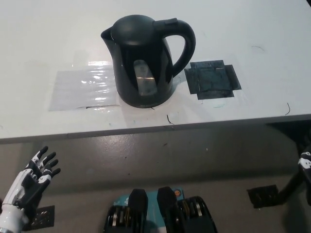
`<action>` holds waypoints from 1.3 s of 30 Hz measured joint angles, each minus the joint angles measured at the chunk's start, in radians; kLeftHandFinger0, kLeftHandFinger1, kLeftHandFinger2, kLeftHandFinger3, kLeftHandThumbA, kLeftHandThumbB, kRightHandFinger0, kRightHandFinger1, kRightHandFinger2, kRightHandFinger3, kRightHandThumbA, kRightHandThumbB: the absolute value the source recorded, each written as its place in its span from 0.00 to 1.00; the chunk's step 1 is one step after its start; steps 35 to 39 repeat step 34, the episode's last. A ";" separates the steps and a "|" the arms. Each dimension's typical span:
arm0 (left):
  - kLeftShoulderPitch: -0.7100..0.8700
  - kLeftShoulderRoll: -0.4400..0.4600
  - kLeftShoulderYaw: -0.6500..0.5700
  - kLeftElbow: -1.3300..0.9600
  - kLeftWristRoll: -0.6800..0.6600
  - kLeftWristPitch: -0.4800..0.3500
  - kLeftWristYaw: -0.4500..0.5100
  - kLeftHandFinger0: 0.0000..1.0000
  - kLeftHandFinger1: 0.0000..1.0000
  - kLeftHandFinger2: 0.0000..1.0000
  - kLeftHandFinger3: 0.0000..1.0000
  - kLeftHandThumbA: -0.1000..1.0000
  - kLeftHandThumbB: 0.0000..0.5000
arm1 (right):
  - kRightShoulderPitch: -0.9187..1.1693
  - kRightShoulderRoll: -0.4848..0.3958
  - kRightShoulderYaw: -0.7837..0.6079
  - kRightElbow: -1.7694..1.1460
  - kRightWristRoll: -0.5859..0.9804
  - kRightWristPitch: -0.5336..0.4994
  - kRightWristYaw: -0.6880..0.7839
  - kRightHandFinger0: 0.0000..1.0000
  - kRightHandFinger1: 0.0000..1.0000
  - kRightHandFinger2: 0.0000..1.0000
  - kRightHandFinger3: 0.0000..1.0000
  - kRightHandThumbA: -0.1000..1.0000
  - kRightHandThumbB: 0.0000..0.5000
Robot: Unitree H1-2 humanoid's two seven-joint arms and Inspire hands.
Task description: The robot uses its right hand to push down on the lid of a kettle kept in the middle of the desk to close it
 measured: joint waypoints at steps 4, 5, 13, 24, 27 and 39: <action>-0.006 0.000 0.001 0.001 0.000 -0.003 0.000 1.00 1.00 1.00 1.00 0.28 0.49 | -0.024 0.003 0.000 0.037 0.003 0.002 0.009 1.00 1.00 1.00 1.00 0.00 0.00; -0.007 0.000 0.001 0.001 0.000 -0.003 0.000 1.00 1.00 1.00 1.00 0.28 0.50 | -0.027 0.005 0.000 0.046 0.004 0.003 0.011 1.00 1.00 1.00 1.00 0.00 0.00; -0.031 0.000 0.000 0.007 0.000 -0.003 0.000 0.98 1.00 1.00 1.00 0.28 0.49 | -0.046 0.005 -0.002 0.112 0.013 0.016 0.021 1.00 1.00 1.00 1.00 0.00 0.00; -0.041 0.000 0.000 0.013 0.000 -0.005 -0.002 1.00 1.00 1.00 1.00 0.28 0.47 | -0.074 -0.013 -0.023 0.143 0.038 0.055 0.023 1.00 1.00 1.00 1.00 0.00 0.00; -0.042 0.000 0.000 0.013 0.000 -0.005 -0.002 0.99 1.00 1.00 1.00 0.28 0.47 | -0.074 -0.013 -0.025 0.143 0.041 0.062 0.023 1.00 1.00 1.00 1.00 0.00 0.00; -0.042 0.000 0.000 0.013 0.000 -0.005 -0.002 1.00 1.00 1.00 1.00 0.29 0.47 | -0.074 -0.013 -0.028 0.143 0.044 0.069 0.030 1.00 1.00 1.00 1.00 0.00 0.00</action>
